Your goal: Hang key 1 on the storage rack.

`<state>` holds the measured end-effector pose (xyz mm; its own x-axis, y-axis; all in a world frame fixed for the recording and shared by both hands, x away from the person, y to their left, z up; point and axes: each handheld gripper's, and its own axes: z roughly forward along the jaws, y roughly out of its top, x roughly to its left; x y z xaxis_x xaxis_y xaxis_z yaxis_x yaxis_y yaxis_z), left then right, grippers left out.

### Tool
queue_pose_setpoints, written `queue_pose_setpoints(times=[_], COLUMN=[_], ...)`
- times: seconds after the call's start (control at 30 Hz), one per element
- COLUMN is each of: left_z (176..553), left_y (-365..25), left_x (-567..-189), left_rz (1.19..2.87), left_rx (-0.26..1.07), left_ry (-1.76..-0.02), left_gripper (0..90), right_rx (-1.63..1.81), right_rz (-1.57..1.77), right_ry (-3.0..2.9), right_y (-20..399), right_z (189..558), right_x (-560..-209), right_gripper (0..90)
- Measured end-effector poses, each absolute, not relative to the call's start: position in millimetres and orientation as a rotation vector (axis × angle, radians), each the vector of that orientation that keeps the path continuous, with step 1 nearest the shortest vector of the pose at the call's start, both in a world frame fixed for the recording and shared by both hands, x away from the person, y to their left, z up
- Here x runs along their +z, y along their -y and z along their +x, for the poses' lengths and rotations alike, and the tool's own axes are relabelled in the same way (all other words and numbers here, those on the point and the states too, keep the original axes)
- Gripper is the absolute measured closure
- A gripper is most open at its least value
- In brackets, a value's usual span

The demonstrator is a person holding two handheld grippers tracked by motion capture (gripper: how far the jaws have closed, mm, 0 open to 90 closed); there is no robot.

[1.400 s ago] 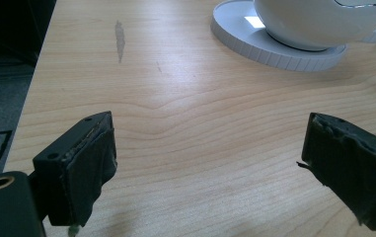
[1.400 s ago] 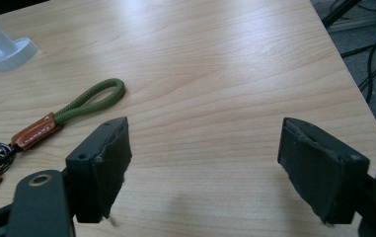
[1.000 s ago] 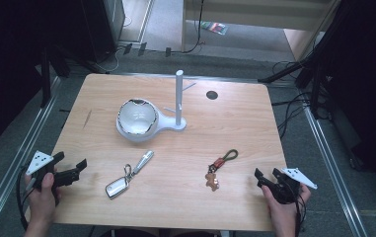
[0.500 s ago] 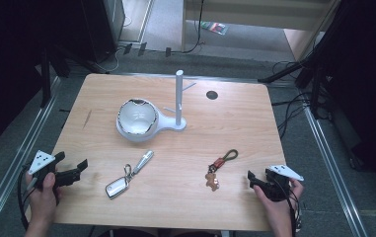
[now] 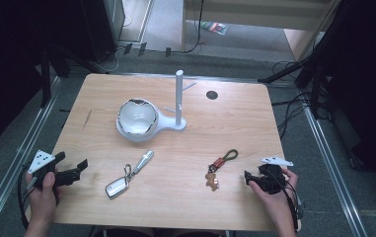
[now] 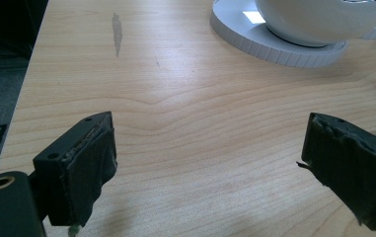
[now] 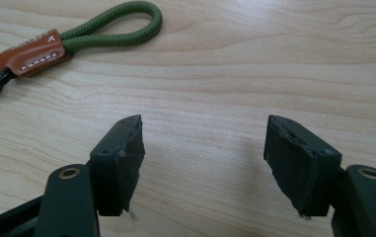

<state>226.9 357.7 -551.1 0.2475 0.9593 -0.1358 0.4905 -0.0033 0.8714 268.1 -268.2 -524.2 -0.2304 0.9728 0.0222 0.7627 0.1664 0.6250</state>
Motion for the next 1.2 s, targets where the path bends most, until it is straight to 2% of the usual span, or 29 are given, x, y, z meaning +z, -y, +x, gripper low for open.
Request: queue_pose_setpoints(times=[0.77,1.1,1.2], left_z=[228,228,229], left_y=[-356,-355,-354], left_x=[-551,-551,-551], left_rz=[1.662,1.675,1.684], left_rx=[0.659,0.653,0.657], left_ry=[-1.362,-1.362,-1.364], left_gripper=[7.5,7.6,7.6], right_rx=[0.312,0.235,0.256], right_rz=[1.698,1.792,1.831], right_ry=[-2.406,-2.436,-2.442], right_y=[217,195,192], right_z=[313,337,340], right_x=[-500,-465,-465], right_gripper=[32.2,39.1,40.4])
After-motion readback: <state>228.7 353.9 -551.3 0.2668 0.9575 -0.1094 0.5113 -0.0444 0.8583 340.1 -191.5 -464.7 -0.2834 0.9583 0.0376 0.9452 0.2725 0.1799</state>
